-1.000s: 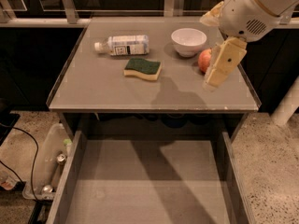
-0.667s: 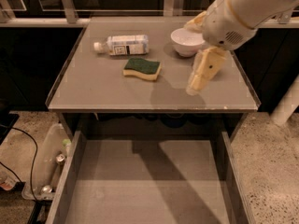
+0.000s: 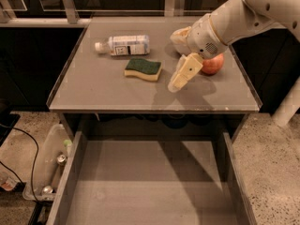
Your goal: Place sponge into top drawer
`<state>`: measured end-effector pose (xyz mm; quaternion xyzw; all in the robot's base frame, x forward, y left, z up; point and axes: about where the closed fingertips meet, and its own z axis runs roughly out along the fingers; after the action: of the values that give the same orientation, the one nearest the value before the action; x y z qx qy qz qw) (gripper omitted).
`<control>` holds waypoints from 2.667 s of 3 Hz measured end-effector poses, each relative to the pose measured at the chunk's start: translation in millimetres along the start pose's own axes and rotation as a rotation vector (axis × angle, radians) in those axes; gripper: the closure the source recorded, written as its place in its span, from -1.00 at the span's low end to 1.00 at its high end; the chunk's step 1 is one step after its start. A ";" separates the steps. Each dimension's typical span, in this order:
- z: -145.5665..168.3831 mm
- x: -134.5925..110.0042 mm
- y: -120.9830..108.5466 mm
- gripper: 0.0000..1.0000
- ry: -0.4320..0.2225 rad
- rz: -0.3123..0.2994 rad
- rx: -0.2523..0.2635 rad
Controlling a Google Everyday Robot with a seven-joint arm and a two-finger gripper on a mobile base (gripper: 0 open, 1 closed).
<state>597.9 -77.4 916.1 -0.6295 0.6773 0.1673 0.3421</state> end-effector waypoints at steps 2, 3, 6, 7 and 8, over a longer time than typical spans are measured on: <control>34.1 12.8 -19.0 -1.00 0.003 0.041 -0.007; 59.9 17.4 -41.7 -1.00 -0.012 0.075 -0.022; 106.6 12.2 -66.6 -1.00 -0.035 0.130 -0.080; 114.8 12.0 -65.5 -1.00 -0.033 0.141 -0.090; 114.9 12.0 -65.4 -0.64 -0.033 0.141 -0.090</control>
Offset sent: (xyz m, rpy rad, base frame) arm 0.0600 0.0136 -0.0574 0.0307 0.0770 -0.0607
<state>690.5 -20.7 839.8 -0.5922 0.7059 0.2316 0.3120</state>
